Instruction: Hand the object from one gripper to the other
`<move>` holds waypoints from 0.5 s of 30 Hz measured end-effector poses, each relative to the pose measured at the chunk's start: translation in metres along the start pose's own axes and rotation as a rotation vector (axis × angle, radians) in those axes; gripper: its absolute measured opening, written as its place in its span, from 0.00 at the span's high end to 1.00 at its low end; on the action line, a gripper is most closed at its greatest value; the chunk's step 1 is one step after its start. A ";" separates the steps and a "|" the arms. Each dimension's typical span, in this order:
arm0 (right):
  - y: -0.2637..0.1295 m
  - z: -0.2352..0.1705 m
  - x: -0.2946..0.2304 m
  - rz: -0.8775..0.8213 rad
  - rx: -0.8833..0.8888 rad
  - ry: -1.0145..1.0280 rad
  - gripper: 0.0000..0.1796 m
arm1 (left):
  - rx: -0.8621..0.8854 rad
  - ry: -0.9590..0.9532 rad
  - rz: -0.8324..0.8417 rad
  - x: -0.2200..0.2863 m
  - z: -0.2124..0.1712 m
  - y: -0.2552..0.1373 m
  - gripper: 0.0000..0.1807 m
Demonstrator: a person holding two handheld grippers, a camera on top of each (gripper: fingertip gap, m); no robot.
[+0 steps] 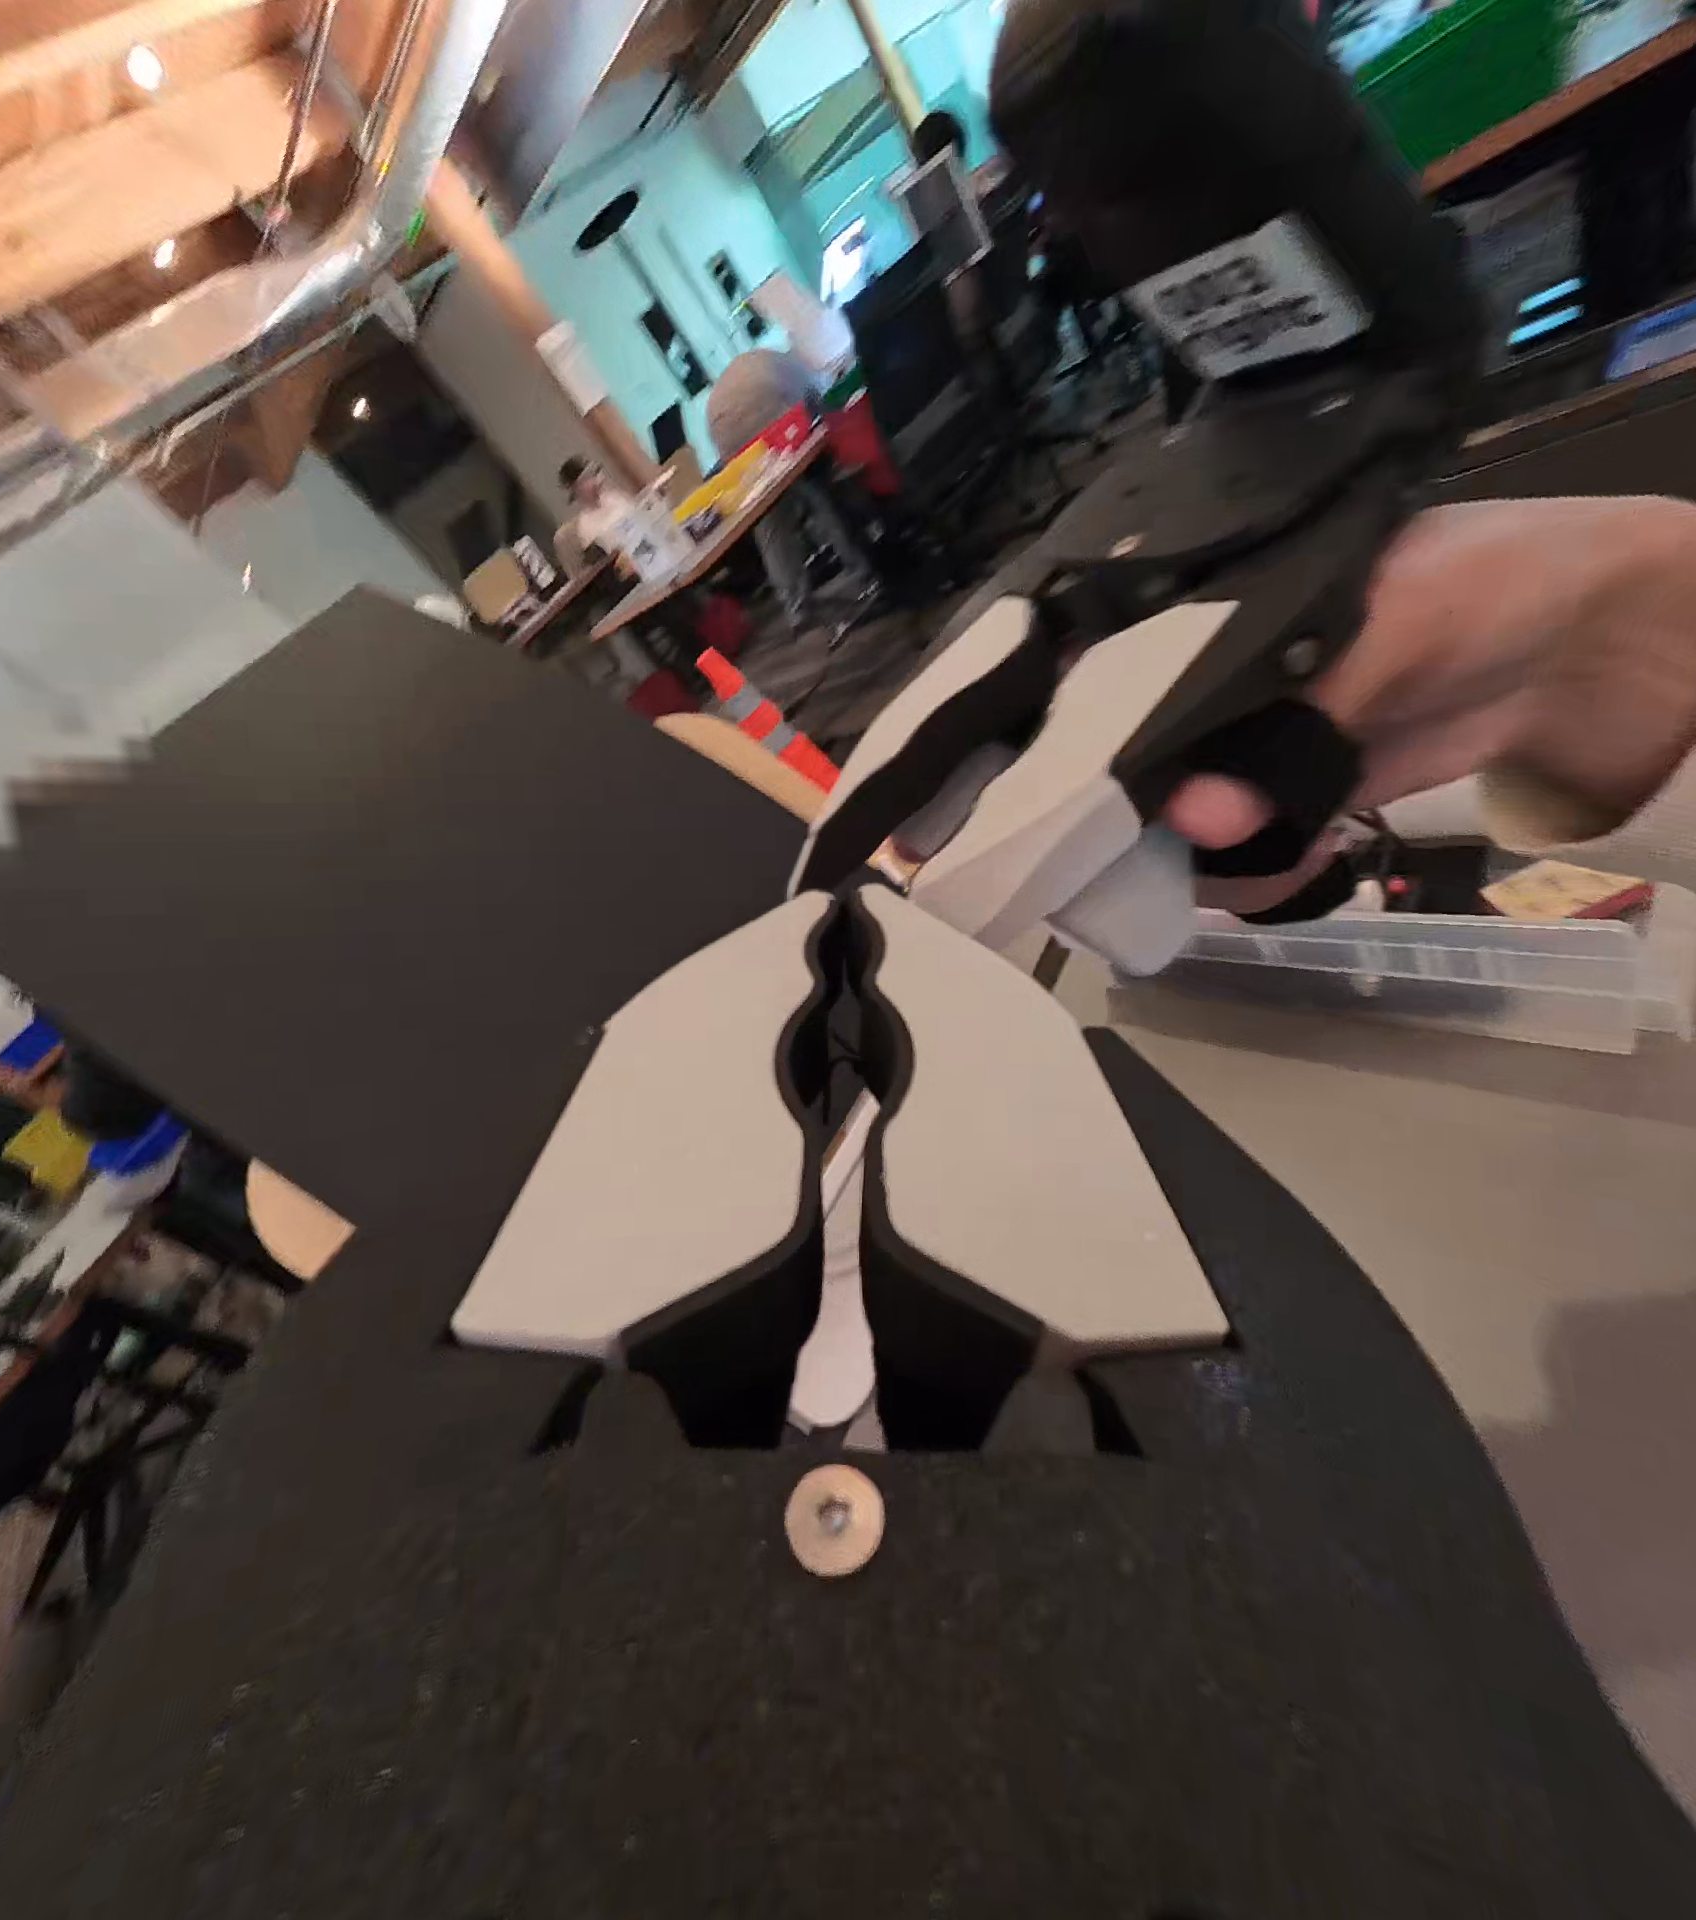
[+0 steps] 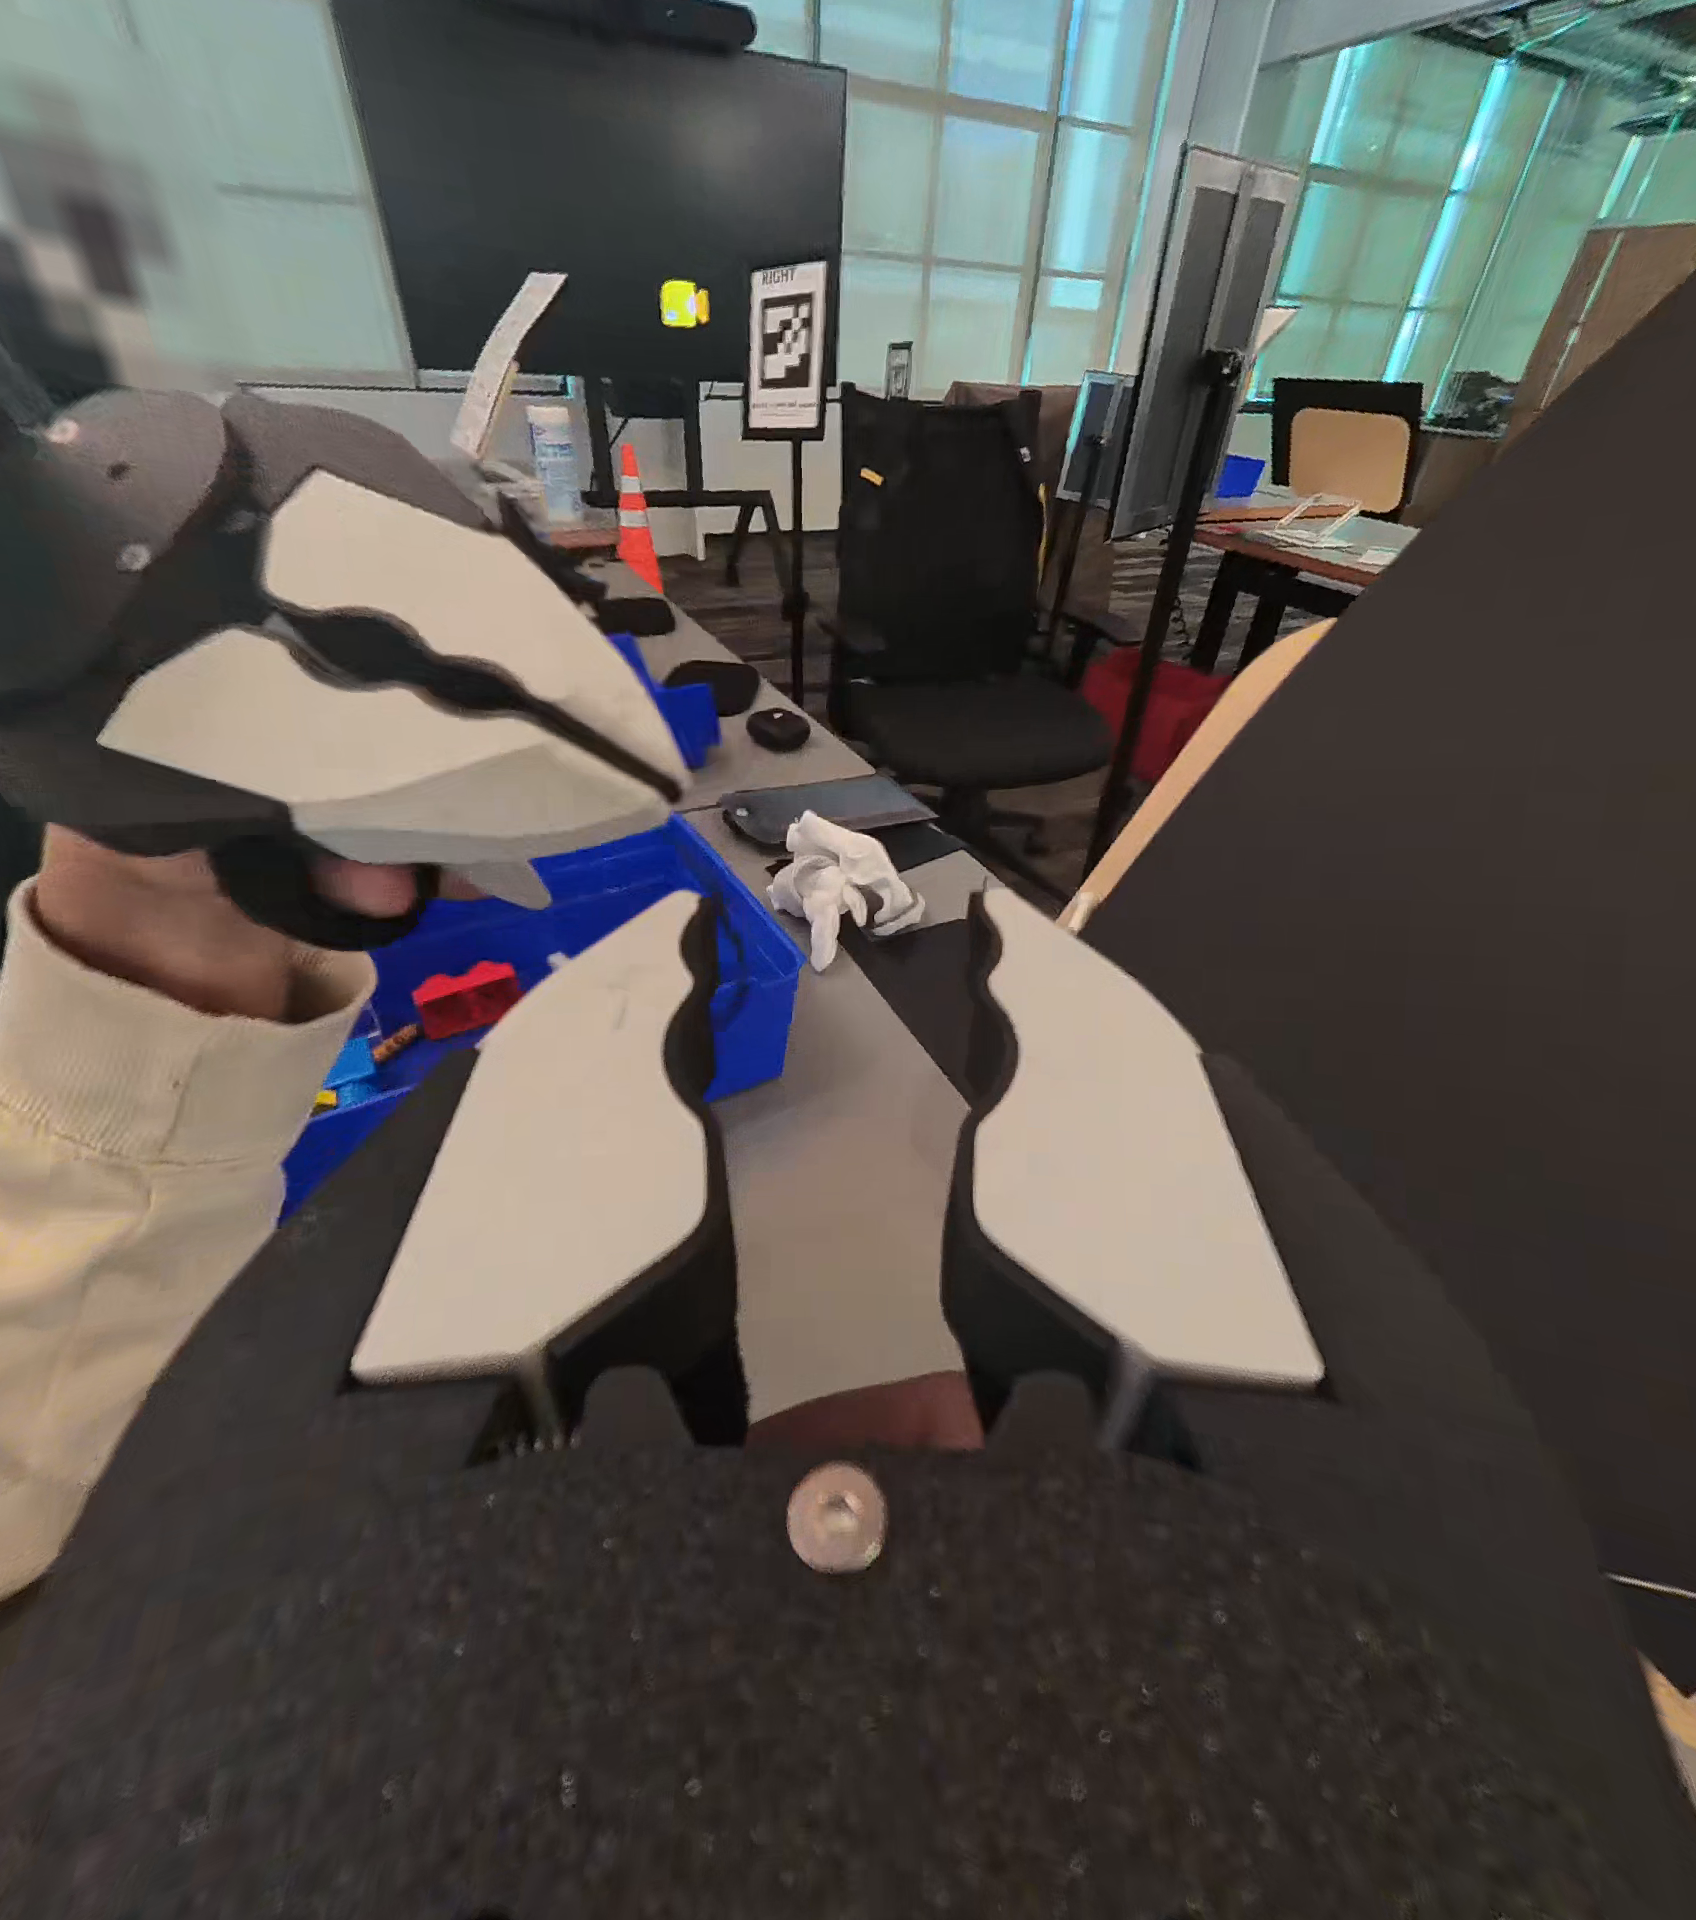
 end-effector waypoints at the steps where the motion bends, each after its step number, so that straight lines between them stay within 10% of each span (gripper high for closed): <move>1: -0.001 0.000 -0.001 0.027 -0.006 -0.007 0.76 | 0.023 0.012 -0.024 0.003 0.002 -0.002 1.00; 5: -0.006 0.003 -0.013 0.222 0.034 -0.028 0.99 | 0.018 0.031 -0.041 0.006 0.004 -0.003 1.00; 15: -0.012 0.006 -0.019 0.143 -0.020 -0.163 0.97 | 0.021 0.010 -0.054 0.008 0.005 0.001 1.00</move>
Point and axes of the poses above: each gripper's, where its closed fingertips meet, y out along the fingers, z out of its top, x = y × z across the jaws, the point moved 10 cm from there along -y, back along the fingers, and after that the axes turned 15 degrees about z, right-handed, at the moved point
